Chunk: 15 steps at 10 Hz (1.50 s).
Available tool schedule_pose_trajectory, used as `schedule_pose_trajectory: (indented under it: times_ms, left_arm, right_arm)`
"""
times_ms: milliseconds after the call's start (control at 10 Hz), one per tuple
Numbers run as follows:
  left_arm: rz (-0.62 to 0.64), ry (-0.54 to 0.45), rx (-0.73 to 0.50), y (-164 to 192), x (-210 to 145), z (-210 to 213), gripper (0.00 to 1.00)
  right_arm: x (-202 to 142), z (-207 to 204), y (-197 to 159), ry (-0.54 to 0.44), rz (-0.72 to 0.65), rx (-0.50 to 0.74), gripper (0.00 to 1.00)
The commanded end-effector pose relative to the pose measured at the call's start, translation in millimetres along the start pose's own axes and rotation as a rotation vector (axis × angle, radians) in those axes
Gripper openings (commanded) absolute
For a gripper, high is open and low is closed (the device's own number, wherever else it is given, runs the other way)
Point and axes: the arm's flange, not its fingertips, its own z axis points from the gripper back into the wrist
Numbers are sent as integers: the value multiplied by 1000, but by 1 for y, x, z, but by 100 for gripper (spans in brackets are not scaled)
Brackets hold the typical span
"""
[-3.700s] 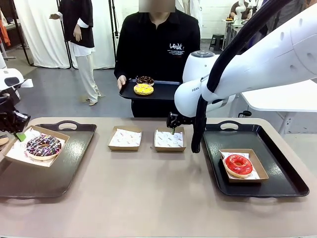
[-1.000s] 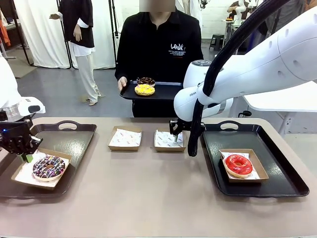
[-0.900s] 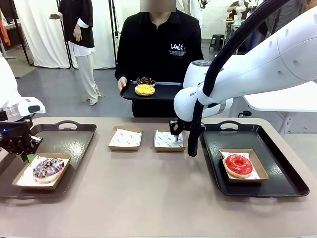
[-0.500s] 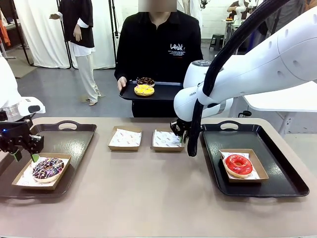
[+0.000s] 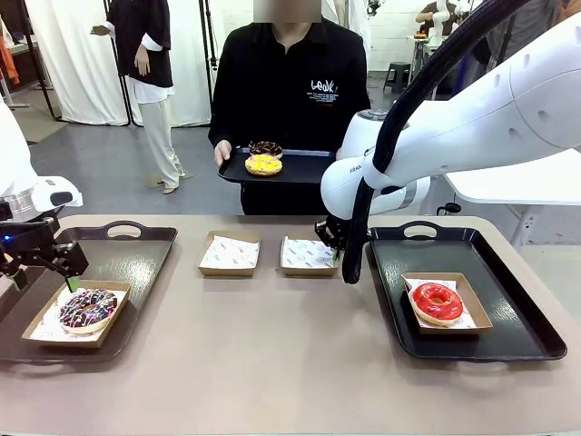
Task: Individually package the donuts and arrange them on the tray.
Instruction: Place the picked Paper togo box on the Handle tray while simultaneously picking up another Paper togo box from the table with the other hand.
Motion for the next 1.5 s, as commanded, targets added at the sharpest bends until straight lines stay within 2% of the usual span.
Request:
schedule_pose_trajectory:
  times_ms: [0, 500, 900, 1100, 1400]
  left_arm:
    - [-25, 38, -89, 7, -5, 9, 98]
    - [-49, 61, -593, 66, -25, 61, 98]
    - [-60, 11, -1096, 151, -38, 86, 98]
    - [-10, -34, -1230, 198, -43, 85, 98]
    - [95, -114, -1310, 245, -45, 67, 98]
  right_arm:
    - [-3, 8, 6, -2, -10, -4, 0]
    - [-11, 112, 2, -53, 46, -21, 0]
    - [18, 187, 10, 7, 69, -105, 0]
    - [38, 203, 15, 24, 49, -115, 0]
    - [55, 196, 22, 61, 48, -101, 0]
